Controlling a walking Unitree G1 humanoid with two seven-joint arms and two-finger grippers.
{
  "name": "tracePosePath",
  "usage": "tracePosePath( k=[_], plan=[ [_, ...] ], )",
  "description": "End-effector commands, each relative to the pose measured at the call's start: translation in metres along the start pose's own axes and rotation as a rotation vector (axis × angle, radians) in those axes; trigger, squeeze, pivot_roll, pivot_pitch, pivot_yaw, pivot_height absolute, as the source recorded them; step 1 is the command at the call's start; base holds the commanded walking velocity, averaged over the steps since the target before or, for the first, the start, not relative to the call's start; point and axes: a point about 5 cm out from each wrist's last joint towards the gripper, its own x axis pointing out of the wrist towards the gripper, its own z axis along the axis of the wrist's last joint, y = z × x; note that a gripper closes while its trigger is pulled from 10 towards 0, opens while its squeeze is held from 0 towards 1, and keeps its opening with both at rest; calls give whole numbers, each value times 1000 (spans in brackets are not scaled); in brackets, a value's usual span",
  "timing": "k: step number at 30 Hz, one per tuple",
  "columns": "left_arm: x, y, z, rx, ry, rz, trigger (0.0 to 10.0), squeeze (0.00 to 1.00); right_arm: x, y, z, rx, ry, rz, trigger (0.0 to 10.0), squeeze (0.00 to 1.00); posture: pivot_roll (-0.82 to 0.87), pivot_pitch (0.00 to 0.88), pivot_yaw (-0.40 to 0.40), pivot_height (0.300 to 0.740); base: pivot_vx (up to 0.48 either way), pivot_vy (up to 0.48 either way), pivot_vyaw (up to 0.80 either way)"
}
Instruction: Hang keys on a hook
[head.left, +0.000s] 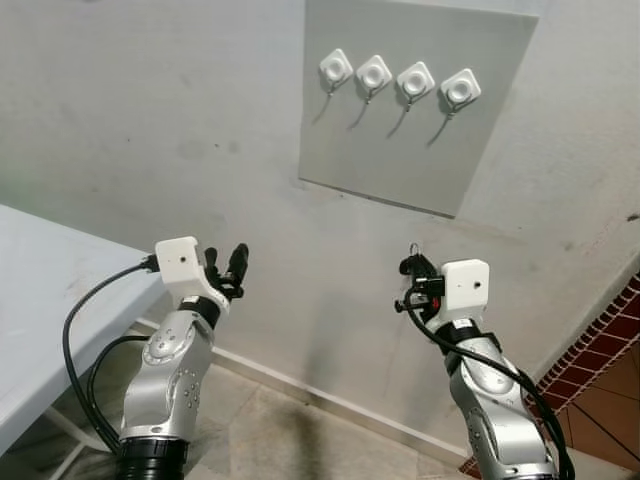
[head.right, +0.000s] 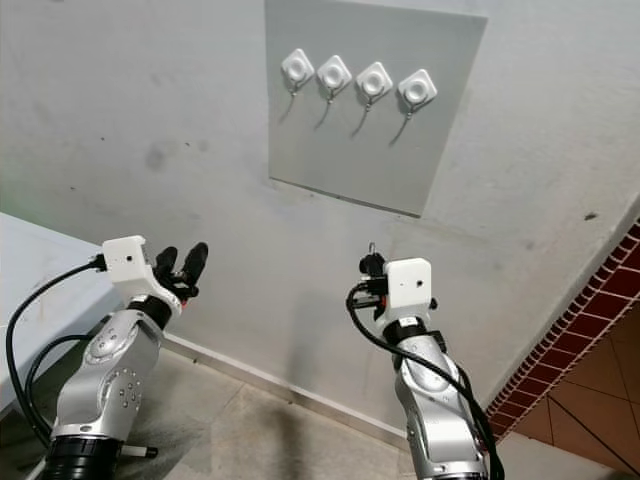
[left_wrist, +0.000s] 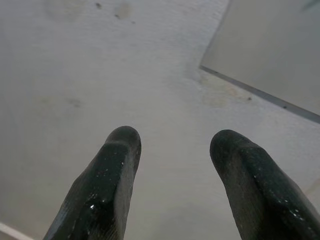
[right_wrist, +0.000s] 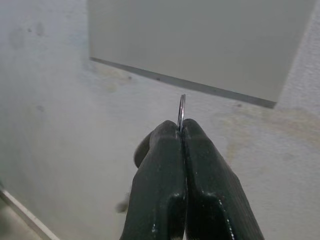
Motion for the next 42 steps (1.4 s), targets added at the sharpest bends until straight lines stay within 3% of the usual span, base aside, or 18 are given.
tracePosePath(
  k=[1, 11, 14, 28, 32, 35, 42],
  plan=[
    [1, -2, 5, 7, -11, -15, 10000, 0, 0, -2, 5, 5, -18, -5, 10000, 0, 180, 0, -17, 736, 420, 0, 0],
    [1, -4, 8, 4, -21, -27, 10000, 0, 0, -1, 5, 11, -19, -9, 10000, 0, 179, 0, -11, 736, 458, 0, 0],
    [2, -5, 10, 30, -44, 6, 10000, 0, 0, -1, 5, 13, -21, -9, 10000, 0, 180, 0, -11, 736, 0, 0, 0],
    [0, -11, 8, 44, -40, -40, 10000, 0, -1, 2, 4, 20, -17, 10, 10000, 0, 184, 0, -12, 736, 0, 0, 0],
    [-1, -18, 8, 76, -34, -94, 10000, 0, 0, 3, 4, 28, -17, 30, 10000, 0, 188, 0, -16, 736, 0, 0, 0],
    [-2, -33, 11, 127, -34, -187, 10000, 0, 2, 5, 7, 45, -24, 65, 10000, 0, 190, 0, -19, 736, 0, 0, 0],
    [-4, -50, 12, 160, -26, -300, 10000, 0, 4, 6, 13, 21, -39, 107, 10000, 0, 188, 0, -21, 736, 0, 0, 0]
  ],
)
